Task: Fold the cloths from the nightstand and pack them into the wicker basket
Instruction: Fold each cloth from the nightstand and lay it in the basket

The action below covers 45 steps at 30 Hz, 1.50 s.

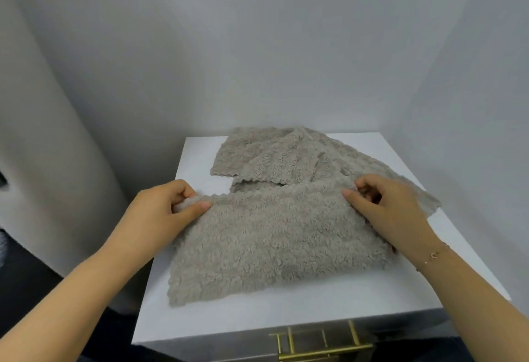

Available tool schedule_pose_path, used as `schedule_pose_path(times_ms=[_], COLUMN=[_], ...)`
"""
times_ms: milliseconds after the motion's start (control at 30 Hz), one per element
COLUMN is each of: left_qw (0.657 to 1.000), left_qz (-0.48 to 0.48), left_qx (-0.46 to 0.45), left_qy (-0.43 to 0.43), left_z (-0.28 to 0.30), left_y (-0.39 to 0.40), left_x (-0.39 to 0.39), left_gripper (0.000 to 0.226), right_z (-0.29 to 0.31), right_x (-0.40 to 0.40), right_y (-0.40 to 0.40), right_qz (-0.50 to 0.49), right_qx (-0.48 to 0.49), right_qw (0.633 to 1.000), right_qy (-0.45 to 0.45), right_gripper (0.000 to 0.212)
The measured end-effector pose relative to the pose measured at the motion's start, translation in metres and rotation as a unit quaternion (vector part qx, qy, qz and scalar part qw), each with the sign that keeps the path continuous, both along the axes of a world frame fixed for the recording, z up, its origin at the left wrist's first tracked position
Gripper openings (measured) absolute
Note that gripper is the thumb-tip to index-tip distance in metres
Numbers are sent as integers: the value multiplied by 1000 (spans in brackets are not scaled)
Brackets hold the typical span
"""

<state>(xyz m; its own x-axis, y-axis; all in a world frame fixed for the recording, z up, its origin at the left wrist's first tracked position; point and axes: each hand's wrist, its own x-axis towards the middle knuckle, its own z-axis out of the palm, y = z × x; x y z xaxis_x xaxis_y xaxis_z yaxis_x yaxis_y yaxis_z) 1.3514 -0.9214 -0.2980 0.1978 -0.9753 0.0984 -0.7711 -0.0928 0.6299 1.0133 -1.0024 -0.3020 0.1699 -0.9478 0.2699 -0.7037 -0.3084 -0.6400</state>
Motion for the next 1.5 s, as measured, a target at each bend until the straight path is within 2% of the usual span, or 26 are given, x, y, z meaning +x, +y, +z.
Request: schedule_pose_path(times_ms=[133, 267, 400, 500, 567, 767, 900, 1000, 1100, 1200, 1333, 1400, 1500], left_qw=[999, 998, 995, 996, 997, 998, 990, 984, 978, 972, 933, 923, 948], left_qz=[24, 31, -4, -20, -23, -17, -20, -51, -74, -102, -200, -233, -219], left_qx=[-11, -12, -25, -8, 0, -30, -51, -52, -40, -17, 83, 111, 89], left_qy=[-31, -50, -96, -85, -73, 62, 129, 164, 190, 209, 286, 284, 215], left_z=[-3, -8, -11, -11, -9, 1, 11, 20, 26, 27, 18, 14, 10], left_y=[-7, -8, -7, -9, -8, -1, 7, 15, 25, 33, 50, 59, 65], left_x=[-5, -6, -1, 4, 2, -5, -5, -6, -12, -18, -30, -39, -42], left_gripper=[28, 28, 28, 33, 28, 24, 16, 9, 10, 15, 27, 23, 18], right_z=[-3, -7, -11, -11, -8, 3, 12, 16, 27, 48, 90, 110, 123], right_x=[5, 8, 8, 9, 10, 8, 5, -1, -7, -12, -8, 6, 36], right_y=[-1, -1, -4, -5, -5, 5, 17, 24, 32, 34, 24, 15, -9], right_qz=[-26, -44, -45, -32, -31, -37, -21, -7, -7, -17, -13, 20, 61], right_qx=[-29, -31, -15, -9, -4, 74, 151, 193, 182, 144, 40, 24, 50], right_qw=[999, 999, 999, 999, 999, 979, 933, 901, 888, 903, 947, 967, 986], right_qy=[24, 8, -12, 39, 36, -185, -327, -389, -422, -405, -317, -254, -149], right_gripper=[20, 13, 28, 18, 15, 13, 15, 50, 34, 30, 8, 7, 5])
